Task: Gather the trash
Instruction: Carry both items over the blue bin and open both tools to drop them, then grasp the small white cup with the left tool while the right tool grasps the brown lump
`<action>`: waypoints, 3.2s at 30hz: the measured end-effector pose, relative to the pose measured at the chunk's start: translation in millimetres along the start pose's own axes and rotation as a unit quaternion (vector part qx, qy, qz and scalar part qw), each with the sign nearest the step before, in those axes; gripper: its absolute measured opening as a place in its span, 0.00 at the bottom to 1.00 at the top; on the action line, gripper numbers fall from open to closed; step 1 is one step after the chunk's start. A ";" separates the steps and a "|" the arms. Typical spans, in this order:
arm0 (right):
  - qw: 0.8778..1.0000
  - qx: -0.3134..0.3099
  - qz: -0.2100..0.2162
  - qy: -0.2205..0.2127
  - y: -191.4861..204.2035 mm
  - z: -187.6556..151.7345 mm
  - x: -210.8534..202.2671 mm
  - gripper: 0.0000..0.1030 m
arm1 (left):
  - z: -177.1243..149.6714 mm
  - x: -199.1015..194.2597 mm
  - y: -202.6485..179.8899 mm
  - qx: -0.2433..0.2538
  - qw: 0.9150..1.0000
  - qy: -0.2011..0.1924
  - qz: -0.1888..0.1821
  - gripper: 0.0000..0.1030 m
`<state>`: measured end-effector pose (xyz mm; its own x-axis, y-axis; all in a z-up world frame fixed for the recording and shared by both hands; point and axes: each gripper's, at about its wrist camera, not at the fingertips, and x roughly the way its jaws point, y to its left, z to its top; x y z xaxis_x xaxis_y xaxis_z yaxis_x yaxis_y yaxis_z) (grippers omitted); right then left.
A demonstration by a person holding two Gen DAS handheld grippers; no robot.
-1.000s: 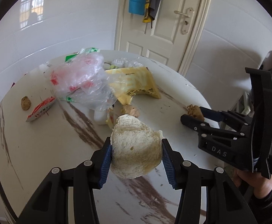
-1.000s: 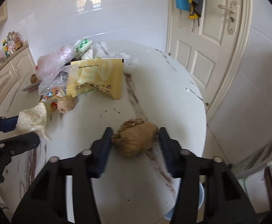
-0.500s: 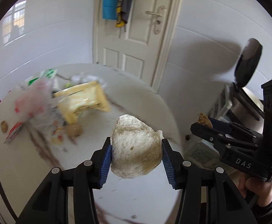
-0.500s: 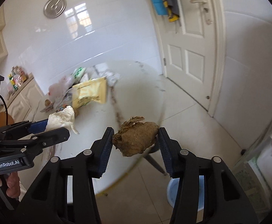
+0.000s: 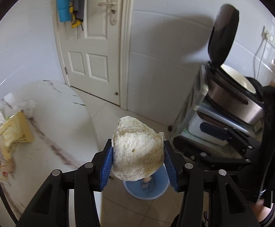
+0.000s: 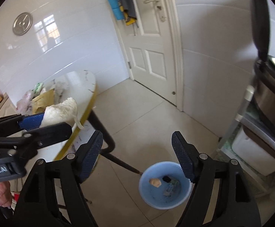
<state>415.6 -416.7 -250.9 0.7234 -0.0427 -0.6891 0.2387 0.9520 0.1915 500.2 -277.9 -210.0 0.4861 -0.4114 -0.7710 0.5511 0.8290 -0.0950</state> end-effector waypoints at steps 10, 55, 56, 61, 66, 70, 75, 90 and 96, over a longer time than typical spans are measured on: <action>0.993 0.048 -0.103 0.022 -57.5 -21.0 -13.0 0.83 | 18.7 103.9 -38.9 0.038 0.995 0.089 0.002 0.47; 0.984 -0.171 0.034 0.021 204.3 11.7 19.4 0.90 | -58.1 -42.9 219.4 -0.176 0.974 -0.005 0.145 0.64; 0.984 -0.174 0.037 0.024 206.9 10.6 22.5 0.90 | -55.8 -38.5 227.3 -0.175 0.974 -0.006 0.147 0.62; 0.982 -0.179 0.047 0.031 213.1 12.3 36.8 0.90 | -50.9 -25.4 240.1 -0.183 0.972 -0.003 0.147 0.59; 0.983 -0.175 0.050 0.038 210.6 14.1 45.1 0.90 | -46.9 -20.8 246.3 -0.184 0.976 -0.011 0.115 0.28; 0.982 -0.175 0.053 0.041 213.1 13.4 49.1 0.90 | -55.2 -21.4 252.8 -0.178 0.978 -0.007 0.110 0.20; 0.980 -0.181 0.061 0.048 225.9 13.9 57.0 0.90 | -71.6 -25.8 263.4 -0.187 0.978 -0.010 0.096 0.18; 0.959 -0.241 0.101 0.113 300.6 7.8 117.1 0.77 | -130.1 -86.1 270.6 -0.192 0.977 -0.008 0.097 0.19; 0.958 -0.247 0.090 0.114 307.0 11.2 131.0 0.37 | -124.7 -87.5 263.9 -0.186 0.978 -0.008 0.094 0.26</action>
<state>590.8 -133.4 -274.6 0.5510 0.1485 -0.8212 -0.2531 0.9674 0.0051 518.5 24.1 -246.1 0.5676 -0.2414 -0.7871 0.1667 0.9699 -0.1773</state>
